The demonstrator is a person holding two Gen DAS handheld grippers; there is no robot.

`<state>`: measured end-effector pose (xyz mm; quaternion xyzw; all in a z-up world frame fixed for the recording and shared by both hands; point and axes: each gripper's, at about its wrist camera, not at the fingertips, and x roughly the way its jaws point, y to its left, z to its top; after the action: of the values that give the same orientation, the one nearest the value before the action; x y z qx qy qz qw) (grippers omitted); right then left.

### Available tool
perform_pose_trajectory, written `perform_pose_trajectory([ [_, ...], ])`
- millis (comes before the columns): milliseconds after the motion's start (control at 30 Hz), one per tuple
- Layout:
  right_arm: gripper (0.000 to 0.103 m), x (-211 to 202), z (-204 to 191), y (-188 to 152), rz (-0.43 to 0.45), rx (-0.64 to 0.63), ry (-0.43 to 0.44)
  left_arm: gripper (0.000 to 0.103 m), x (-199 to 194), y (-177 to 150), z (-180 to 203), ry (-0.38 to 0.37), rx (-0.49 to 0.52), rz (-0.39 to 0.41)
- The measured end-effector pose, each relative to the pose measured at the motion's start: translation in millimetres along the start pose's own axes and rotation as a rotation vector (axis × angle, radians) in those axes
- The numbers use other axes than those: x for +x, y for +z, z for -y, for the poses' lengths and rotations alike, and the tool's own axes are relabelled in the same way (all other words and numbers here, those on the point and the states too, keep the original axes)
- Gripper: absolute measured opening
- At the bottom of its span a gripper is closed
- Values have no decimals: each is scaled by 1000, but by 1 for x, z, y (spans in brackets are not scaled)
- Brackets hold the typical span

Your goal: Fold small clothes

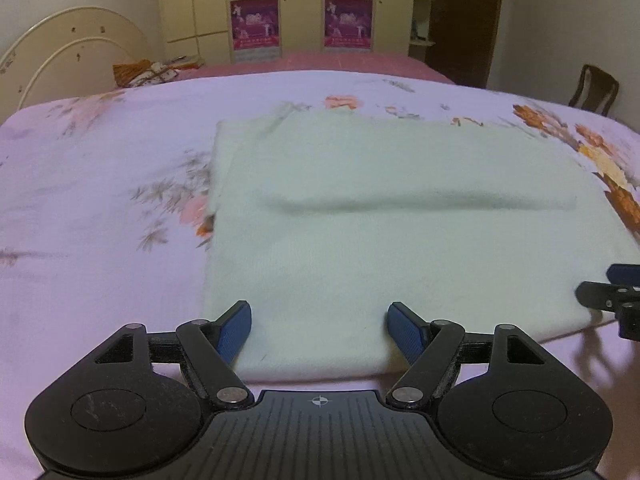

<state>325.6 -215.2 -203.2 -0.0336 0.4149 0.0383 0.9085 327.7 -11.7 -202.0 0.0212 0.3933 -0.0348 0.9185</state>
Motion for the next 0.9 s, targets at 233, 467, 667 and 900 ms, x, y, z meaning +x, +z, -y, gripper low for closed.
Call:
perform_pose_trajectory([
  [233, 52, -10, 18, -13, -8, 35, -7, 75, -9, -10, -7, -6, -2, 0],
  [467, 52, -22, 22, -14, -27, 86, 3, 75, -25, -10, -21, -59, -133, -43],
  [667, 54, -37, 7, 5, 45, 106, 85, 75, -25, -21, -29, -117, -249, -109],
  [900, 55, -28, -12, 10, 42, 92, 117, 75, -29, -20, -31, -135, -300, -108],
])
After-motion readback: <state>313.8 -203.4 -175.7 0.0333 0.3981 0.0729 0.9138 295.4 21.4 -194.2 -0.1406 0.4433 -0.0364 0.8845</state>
